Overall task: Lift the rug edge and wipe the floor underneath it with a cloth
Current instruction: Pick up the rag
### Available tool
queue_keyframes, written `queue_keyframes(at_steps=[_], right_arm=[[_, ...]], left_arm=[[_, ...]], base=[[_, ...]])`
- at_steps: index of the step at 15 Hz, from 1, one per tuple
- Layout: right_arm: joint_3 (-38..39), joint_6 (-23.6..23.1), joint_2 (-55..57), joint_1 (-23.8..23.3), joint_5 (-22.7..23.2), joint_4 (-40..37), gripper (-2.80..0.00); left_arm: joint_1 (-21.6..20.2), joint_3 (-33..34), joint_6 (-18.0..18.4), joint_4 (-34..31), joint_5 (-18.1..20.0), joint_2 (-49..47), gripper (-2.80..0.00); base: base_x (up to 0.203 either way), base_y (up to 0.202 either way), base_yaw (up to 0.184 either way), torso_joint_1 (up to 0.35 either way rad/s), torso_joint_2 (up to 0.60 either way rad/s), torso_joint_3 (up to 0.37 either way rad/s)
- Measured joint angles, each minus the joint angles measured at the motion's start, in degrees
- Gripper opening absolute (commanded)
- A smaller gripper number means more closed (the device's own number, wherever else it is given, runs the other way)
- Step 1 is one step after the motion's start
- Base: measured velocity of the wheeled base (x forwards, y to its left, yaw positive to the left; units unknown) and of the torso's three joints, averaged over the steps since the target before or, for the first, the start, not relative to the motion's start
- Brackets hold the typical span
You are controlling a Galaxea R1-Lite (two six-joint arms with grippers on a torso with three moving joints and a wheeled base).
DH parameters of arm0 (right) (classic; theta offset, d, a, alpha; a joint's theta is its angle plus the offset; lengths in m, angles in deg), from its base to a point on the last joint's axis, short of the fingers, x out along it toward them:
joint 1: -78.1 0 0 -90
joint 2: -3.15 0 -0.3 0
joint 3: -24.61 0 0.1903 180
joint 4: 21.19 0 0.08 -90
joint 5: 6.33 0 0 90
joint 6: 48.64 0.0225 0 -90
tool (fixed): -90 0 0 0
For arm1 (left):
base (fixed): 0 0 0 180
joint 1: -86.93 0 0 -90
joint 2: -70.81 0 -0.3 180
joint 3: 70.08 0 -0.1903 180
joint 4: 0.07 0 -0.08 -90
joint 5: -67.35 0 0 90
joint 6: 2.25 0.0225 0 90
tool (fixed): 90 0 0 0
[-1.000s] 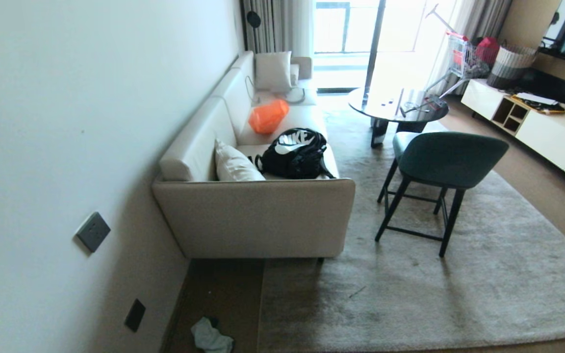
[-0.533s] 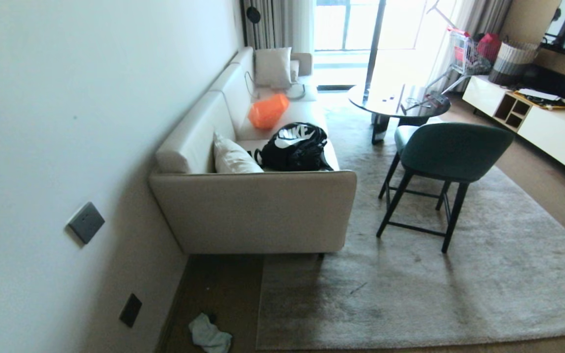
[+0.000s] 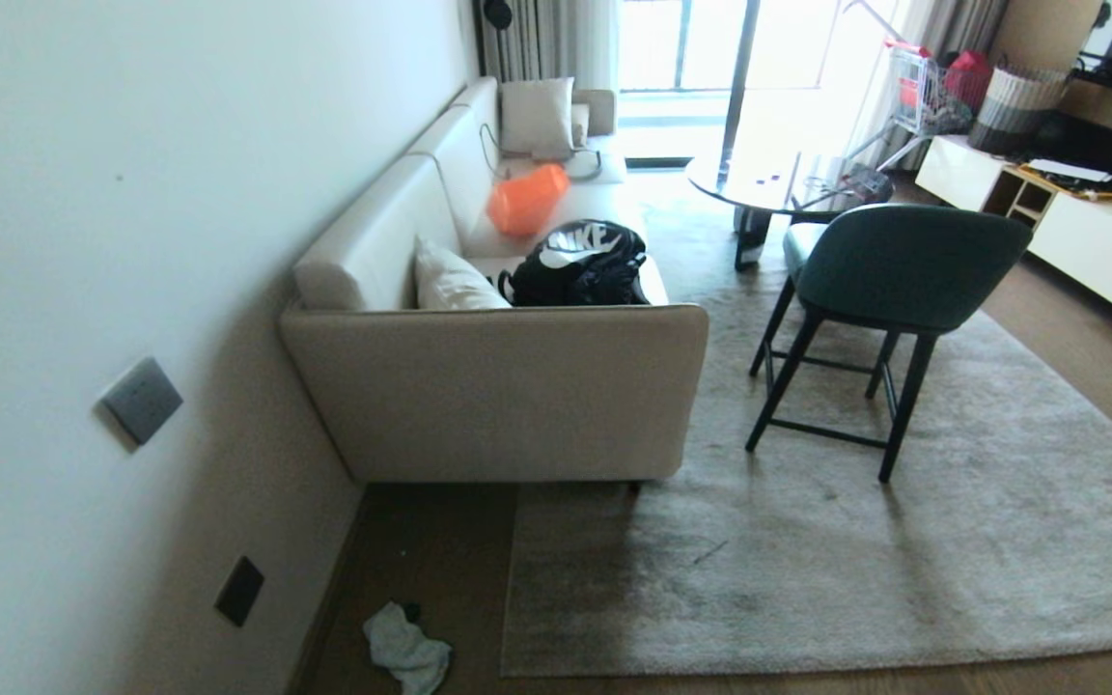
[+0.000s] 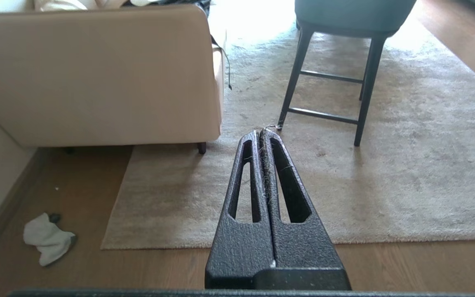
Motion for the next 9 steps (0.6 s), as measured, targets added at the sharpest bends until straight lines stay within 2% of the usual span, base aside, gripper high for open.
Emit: queue_keyframes(at_steps=[9], right_arm=[[0.0,0.0,0.0,0.0,0.0,0.0,-2.8]], left_arm=[[0.0,0.0,0.0,0.0,0.0,0.0,-2.8]], base=[[0.0,0.0,0.0,-0.109,0.49,0.378]])
